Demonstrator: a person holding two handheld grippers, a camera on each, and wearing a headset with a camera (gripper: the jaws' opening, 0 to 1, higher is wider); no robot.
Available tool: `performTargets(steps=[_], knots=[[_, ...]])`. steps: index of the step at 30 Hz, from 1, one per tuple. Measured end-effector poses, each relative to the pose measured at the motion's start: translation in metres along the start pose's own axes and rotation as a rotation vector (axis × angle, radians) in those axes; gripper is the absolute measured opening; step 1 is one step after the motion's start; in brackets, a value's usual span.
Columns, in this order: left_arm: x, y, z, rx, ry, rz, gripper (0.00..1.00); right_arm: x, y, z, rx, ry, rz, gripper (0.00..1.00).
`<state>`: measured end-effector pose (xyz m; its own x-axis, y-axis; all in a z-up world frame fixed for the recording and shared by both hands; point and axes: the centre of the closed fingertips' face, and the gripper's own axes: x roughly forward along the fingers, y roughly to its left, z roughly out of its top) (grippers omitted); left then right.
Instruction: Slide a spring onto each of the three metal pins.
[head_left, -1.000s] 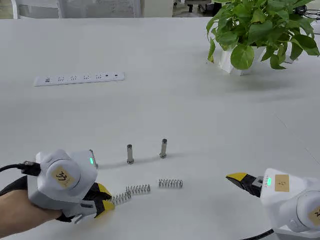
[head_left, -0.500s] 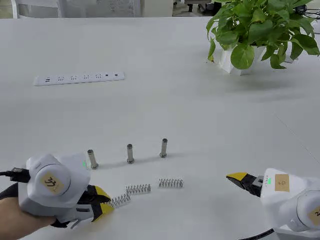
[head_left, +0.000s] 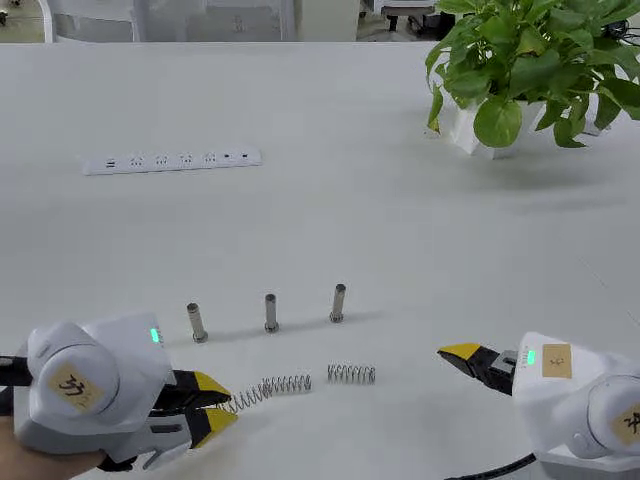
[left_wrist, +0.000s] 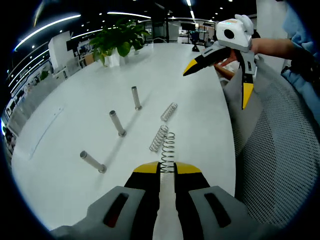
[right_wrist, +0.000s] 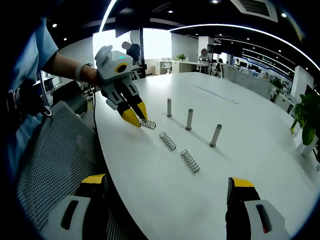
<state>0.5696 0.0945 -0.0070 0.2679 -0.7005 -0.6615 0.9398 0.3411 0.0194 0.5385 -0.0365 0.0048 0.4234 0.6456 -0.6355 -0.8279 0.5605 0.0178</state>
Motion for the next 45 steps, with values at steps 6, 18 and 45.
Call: performTargets(steps=[6,18,45], knots=[[0.003,-0.012,0.013,0.018,-0.044,-0.023,0.06,0.004,-0.003,0.012,-0.033,-0.007,0.024,0.99],[0.014,-0.027,0.04,0.099,-0.109,-0.079,0.06,0.01,0.002,0.034,-0.116,-0.011,0.097,0.83],[0.022,-0.05,0.058,0.166,-0.153,-0.135,0.06,0.012,0.028,0.045,-0.169,-0.008,0.277,0.1]])
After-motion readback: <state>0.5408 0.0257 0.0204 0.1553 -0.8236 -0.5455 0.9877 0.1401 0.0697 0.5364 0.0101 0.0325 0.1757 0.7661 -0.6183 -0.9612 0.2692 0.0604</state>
